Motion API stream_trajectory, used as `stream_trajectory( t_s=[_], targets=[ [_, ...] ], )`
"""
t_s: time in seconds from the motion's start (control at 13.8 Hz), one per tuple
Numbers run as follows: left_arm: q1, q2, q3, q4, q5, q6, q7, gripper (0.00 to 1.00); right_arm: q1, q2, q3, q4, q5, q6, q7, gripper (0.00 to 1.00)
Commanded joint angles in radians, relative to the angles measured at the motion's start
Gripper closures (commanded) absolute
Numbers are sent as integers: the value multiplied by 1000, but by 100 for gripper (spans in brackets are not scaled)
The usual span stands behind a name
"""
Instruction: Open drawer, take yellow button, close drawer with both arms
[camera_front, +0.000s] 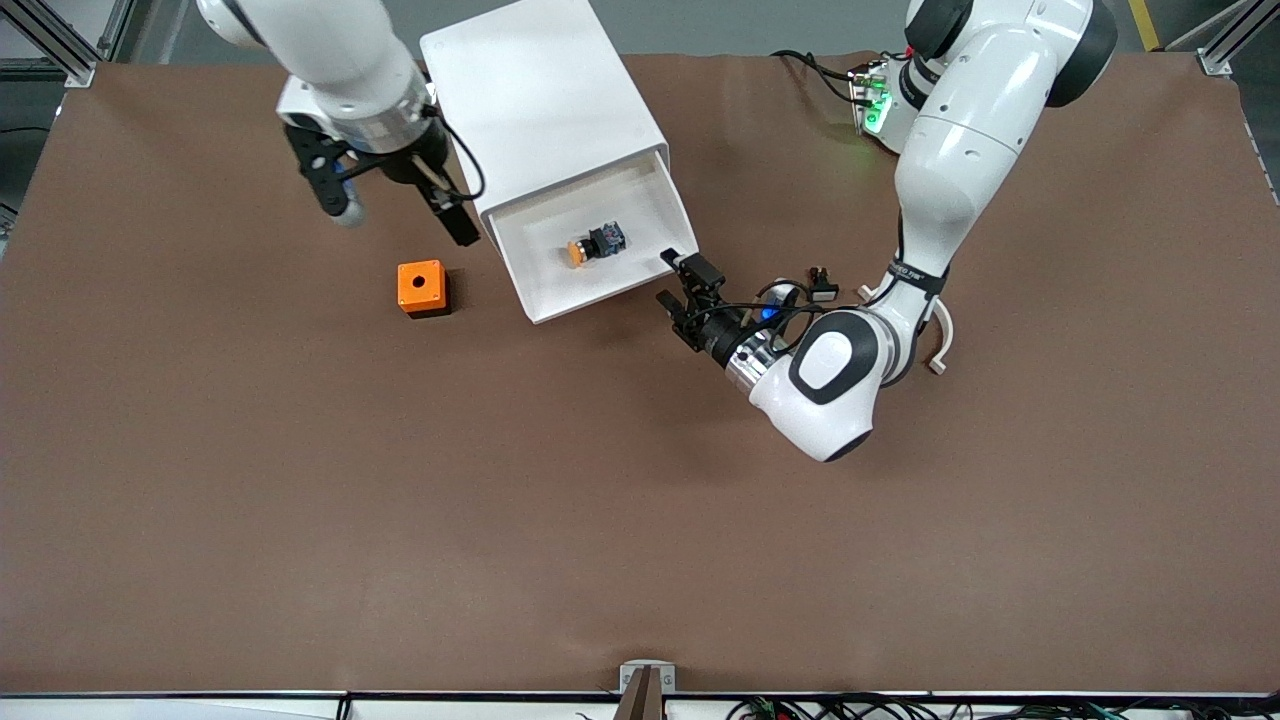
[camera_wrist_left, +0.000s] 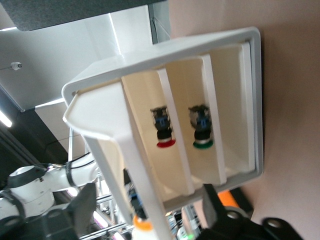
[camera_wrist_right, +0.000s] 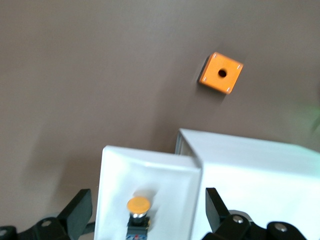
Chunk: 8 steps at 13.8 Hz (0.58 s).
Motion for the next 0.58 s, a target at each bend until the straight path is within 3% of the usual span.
stream_trajectory(
  t_s=[0.0,0.36,0.51],
  targets=[
    [7,8,1,72,-52,-3,94,0,49,63,-15,5,7,40,36,0],
    [35,-1,2,135,-77,2,381,0,142,184,-16,8,-5,138,158,0],
    [27,-8,41,147,-75,5,506,0,184,218,-16,9,-8,141,177,0]
  ],
)
